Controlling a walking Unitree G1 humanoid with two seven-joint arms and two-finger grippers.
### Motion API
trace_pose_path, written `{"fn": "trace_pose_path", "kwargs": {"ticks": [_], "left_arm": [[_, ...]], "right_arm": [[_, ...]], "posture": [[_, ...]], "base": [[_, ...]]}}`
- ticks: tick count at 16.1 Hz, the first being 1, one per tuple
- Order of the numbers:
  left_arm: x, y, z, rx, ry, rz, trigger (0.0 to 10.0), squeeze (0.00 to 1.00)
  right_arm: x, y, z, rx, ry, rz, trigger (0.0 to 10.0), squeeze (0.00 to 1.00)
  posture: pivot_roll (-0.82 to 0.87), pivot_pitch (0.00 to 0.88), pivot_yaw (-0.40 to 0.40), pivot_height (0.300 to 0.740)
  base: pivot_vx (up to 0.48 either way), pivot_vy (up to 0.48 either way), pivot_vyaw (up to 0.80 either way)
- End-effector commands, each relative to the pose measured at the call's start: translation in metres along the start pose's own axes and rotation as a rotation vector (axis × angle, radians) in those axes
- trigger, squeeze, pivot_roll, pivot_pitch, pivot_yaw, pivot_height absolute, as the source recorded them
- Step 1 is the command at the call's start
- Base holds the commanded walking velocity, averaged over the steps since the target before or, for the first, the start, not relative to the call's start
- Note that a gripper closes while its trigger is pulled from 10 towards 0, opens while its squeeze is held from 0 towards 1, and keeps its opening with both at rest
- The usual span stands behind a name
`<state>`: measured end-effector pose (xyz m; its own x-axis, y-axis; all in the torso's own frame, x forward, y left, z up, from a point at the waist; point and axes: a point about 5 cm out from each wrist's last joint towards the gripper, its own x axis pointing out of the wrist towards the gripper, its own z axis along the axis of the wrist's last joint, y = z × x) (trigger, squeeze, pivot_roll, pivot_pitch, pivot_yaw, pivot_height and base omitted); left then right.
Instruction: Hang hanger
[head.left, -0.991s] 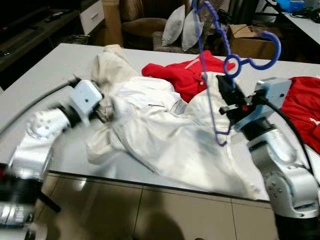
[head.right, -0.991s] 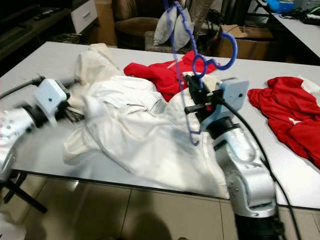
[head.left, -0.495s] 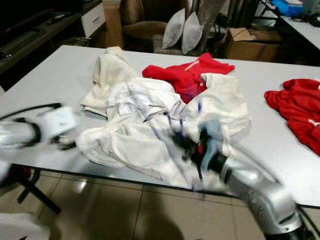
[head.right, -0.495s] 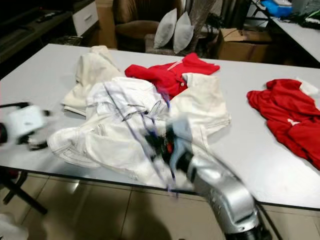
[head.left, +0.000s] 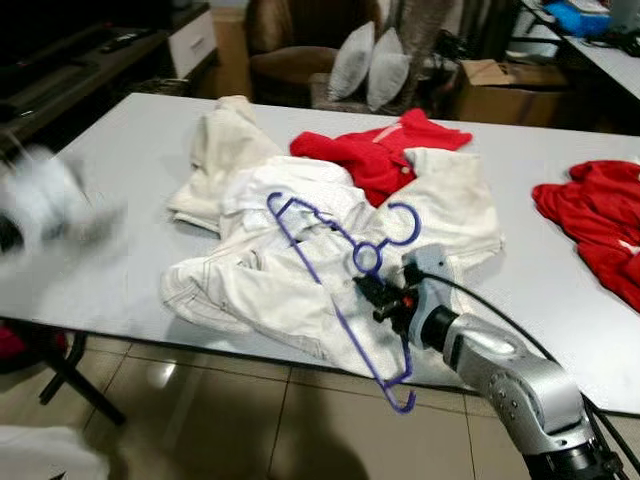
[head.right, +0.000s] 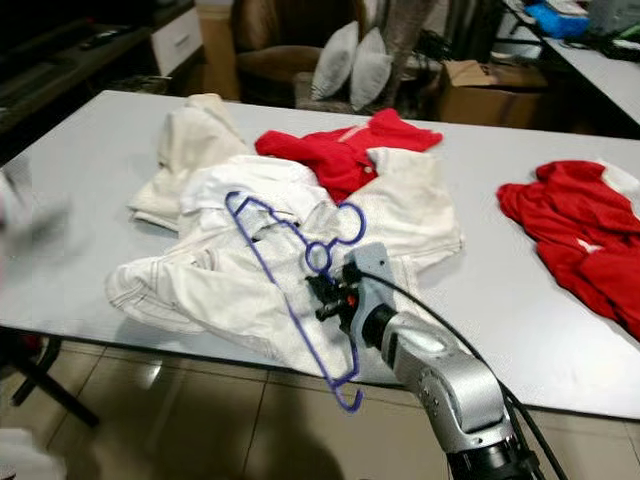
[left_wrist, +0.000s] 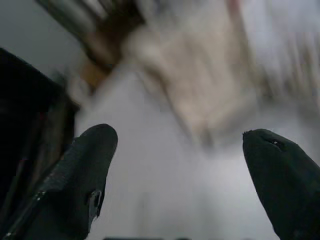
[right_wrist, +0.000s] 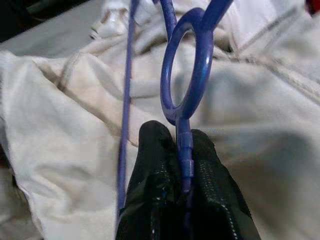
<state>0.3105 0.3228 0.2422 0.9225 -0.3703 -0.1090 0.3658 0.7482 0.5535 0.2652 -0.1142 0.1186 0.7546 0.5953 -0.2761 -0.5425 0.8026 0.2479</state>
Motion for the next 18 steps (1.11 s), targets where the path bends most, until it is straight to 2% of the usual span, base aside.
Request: {"fn": "trace_pose_path", "kwargs": {"ticks": [1,2,3,5,6,7,9,10,11,13,15,18], "left_arm": [[0.016,-0.014,0.032,-0.177,-0.221,-0.066,10.0,1.00],[0.024,-0.023,0.042,-0.253,-0.298,-0.083,10.0,1.00],[0.036,-0.040,0.055,-0.350,-0.380,-0.112,10.0,1.00],[0.051,-0.069,0.063,-0.460,-0.434,-0.140,10.0,1.00],[0.065,-0.103,0.054,-0.608,-0.373,-0.133,10.0,1.00],[0.072,-0.124,0.049,-0.671,-0.337,-0.116,10.0,1.00],[0.075,-0.158,0.037,-0.662,-0.240,-0.073,10.0,1.00],[0.075,-0.158,0.037,-0.662,-0.240,-0.073,10.0,1.00],[0.071,-0.173,0.037,-0.675,-0.196,-0.046,10.0,1.00],[0.066,-0.181,0.037,-0.696,-0.181,-0.029,10.0,1.00],[0.063,-0.185,0.038,-0.692,-0.182,-0.018,10.0,1.00],[0.059,-0.183,0.038,-0.711,-0.166,0.034,10.0,1.00]], "right_arm": [[-0.006,-0.004,0.024,0.009,-0.122,-0.015,10.0,0.00],[-0.010,-0.005,0.033,0.003,-0.167,-0.023,10.0,0.00],[-0.015,-0.006,0.043,-0.004,-0.220,-0.044,10.0,0.00],[-0.021,-0.010,0.056,-0.039,-0.282,-0.099,10.0,0.00],[-0.028,-0.011,0.066,-0.069,-0.324,-0.172,10.0,0.00],[-0.033,-0.010,0.071,-0.108,-0.350,-0.216,10.0,0.00],[-0.046,-0.006,0.068,-0.085,-0.401,-0.327,10.0,0.00],[-0.046,-0.006,0.068,-0.085,-0.401,-0.327,10.0,0.00],[-0.054,-0.005,0.059,-0.097,-0.406,-0.406,10.0,0.00],[-0.056,-0.007,0.053,-0.138,-0.381,-0.425,10.0,0.00],[-0.055,-0.012,0.050,-0.181,-0.357,-0.436,10.0,0.00],[-0.053,-0.019,0.051,-0.152,-0.355,-0.453,10.0,0.00]], "posture": [[-0.05,0.000,0.043,0.740],[-0.05,0.000,0.042,0.740],[-0.06,0.000,0.045,0.740],[-0.09,0.000,0.063,0.740],[-0.12,0.000,0.076,0.740],[-0.15,0.000,0.086,0.740],[-0.20,0.000,0.076,0.740],[-0.20,0.000,0.076,0.740],[-0.21,0.000,0.043,0.740],[-0.20,0.000,0.012,0.740],[-0.19,0.000,0.000,0.740],[-0.14,0.000,-0.040,0.740]], "base": [[0.000,0.000,0.00],[0.000,0.000,0.00],[0.000,0.000,0.00],[0.000,0.000,0.00],[0.000,0.000,0.00],[0.000,0.000,0.00],[0.000,-0.139,0.00],[0.000,-0.277,0.00],[0.000,-0.480,0.00],[0.000,-0.480,0.00],[0.000,-0.480,0.00],[0.000,-0.480,0.00]]}}
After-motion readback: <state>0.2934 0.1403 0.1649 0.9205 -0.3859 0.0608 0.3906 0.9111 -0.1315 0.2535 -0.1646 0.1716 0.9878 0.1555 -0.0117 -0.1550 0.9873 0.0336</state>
